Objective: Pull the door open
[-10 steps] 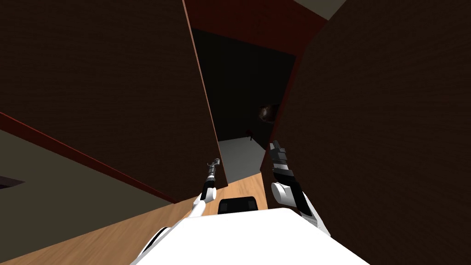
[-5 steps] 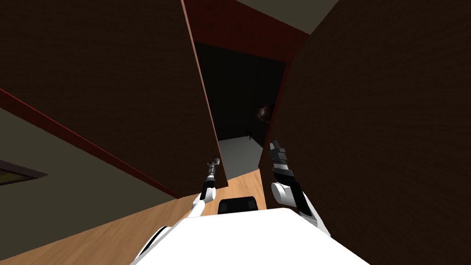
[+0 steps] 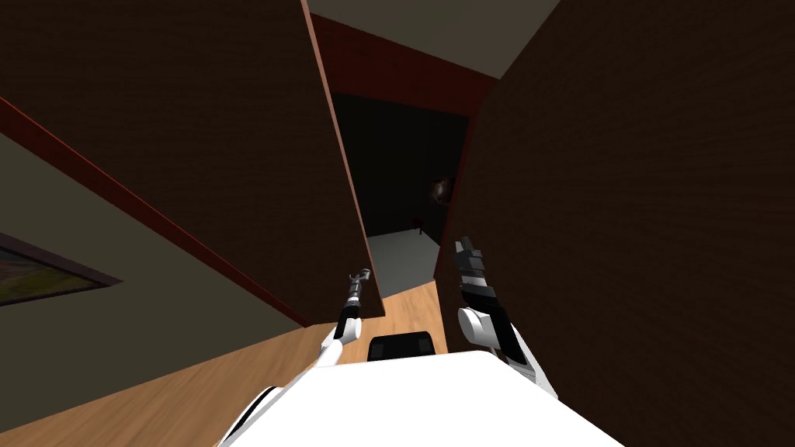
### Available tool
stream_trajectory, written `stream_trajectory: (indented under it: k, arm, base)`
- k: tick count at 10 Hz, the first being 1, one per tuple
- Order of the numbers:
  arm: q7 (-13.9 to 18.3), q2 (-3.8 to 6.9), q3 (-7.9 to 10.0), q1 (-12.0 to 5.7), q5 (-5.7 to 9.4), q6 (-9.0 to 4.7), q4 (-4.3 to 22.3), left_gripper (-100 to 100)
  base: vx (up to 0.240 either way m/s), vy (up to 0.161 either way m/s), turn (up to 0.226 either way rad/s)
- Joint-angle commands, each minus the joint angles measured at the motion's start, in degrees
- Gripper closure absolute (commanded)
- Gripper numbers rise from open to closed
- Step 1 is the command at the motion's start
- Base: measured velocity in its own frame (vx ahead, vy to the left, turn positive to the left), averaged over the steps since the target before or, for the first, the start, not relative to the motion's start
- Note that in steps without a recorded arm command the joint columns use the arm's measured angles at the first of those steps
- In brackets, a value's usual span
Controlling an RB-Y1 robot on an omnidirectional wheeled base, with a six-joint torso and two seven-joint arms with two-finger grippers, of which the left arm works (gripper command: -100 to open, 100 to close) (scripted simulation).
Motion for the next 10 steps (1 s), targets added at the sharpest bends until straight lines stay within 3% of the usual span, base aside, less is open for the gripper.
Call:
stream_trajectory:
  k: [1, 5, 9, 10]
  arm:
    - [0.25, 1.03, 0.50, -0.62, 0.29, -0.51, 1.60, 100]
    - [1.16, 3.09, 0.08, -0.43, 0.46, -0.03, 2.10, 100]
    - [2.80, 5.91, -0.77, -0.11, 0.61, 0.40, 2.66, 100]
    - [2.80, 5.91, -0.77, -0.11, 0.61, 0.40, 0.78, 100]
  base:
    - [-0.126, 0.006, -0.006]
    - [-0.151, 0.001, 0.012]
    - [-0.137, 0.031, -0.008]
    - [-0.071, 0.028, 0.014]
